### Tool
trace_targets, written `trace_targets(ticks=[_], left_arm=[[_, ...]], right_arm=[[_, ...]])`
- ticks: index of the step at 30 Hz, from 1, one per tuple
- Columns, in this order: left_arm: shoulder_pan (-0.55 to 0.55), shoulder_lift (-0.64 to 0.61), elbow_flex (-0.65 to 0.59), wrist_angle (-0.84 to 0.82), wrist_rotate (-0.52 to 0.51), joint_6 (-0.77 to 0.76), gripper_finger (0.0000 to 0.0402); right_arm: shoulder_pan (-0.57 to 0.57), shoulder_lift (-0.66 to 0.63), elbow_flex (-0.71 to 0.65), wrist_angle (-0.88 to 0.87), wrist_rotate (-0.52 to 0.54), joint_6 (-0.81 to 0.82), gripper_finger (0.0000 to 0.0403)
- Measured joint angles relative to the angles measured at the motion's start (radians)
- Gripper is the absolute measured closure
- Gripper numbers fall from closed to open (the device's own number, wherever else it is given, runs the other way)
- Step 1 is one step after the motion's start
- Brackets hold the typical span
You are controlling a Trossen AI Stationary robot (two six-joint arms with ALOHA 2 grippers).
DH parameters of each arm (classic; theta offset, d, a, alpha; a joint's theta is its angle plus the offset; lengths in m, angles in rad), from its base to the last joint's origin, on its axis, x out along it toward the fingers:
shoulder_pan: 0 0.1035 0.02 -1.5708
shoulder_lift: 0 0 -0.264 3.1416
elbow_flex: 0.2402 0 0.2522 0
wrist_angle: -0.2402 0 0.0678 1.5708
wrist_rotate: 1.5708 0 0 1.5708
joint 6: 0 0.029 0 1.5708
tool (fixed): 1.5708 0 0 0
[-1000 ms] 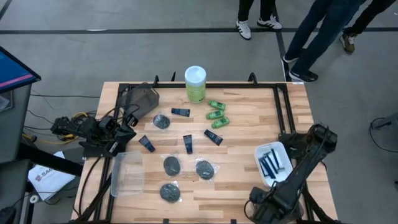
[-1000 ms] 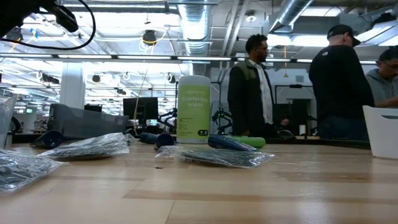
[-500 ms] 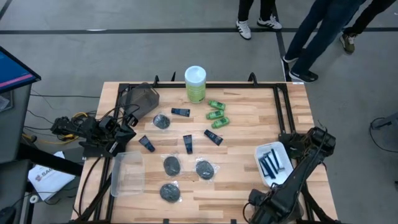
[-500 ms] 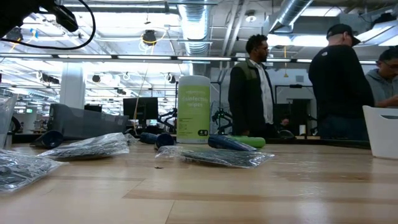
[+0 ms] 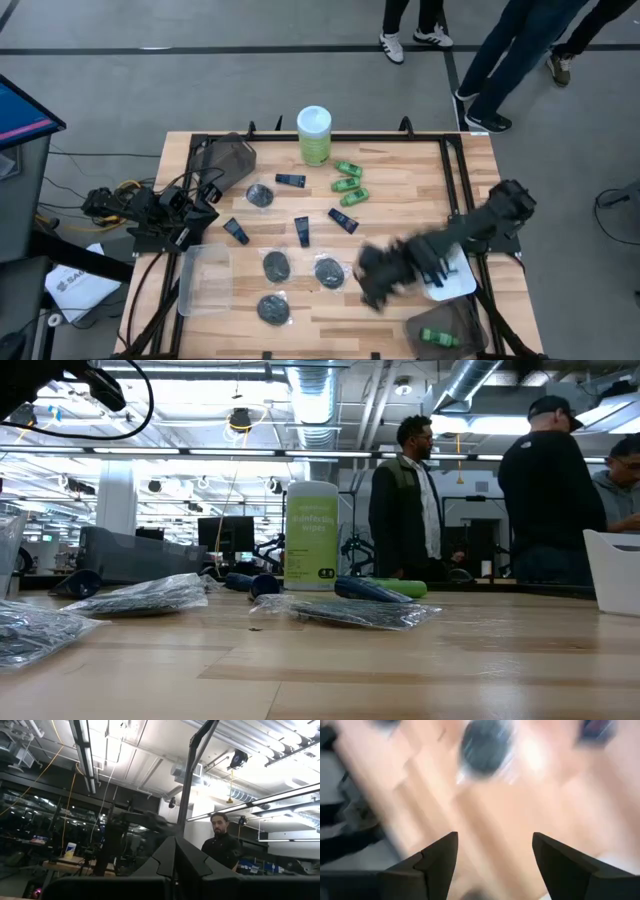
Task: Pick & Place Travel size toiletries
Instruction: Put the green shampoo into the bottom black bin
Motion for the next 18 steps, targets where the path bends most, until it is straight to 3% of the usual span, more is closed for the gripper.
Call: trace_targets(ticks=[6,11,18], left_arm=[[0.0,0.0,0.0,0.0,0.0,0.0,0.0399],[0.0,0.0,0.0,0.0,0.001,0.0,0.0399],[0.0,0.002,0.0,0.008,0.004,0.0,0.0399]], right_arm=[[-0.304,0.006,-0.001,-0.022,0.008,-0.413,0.0153],[-0.507,0.067,0.0,-0.01,0.009,-0.625,0.0153],[-0.65,0.173,-0.005,0.049,0.008,-0.869,0.0153]])
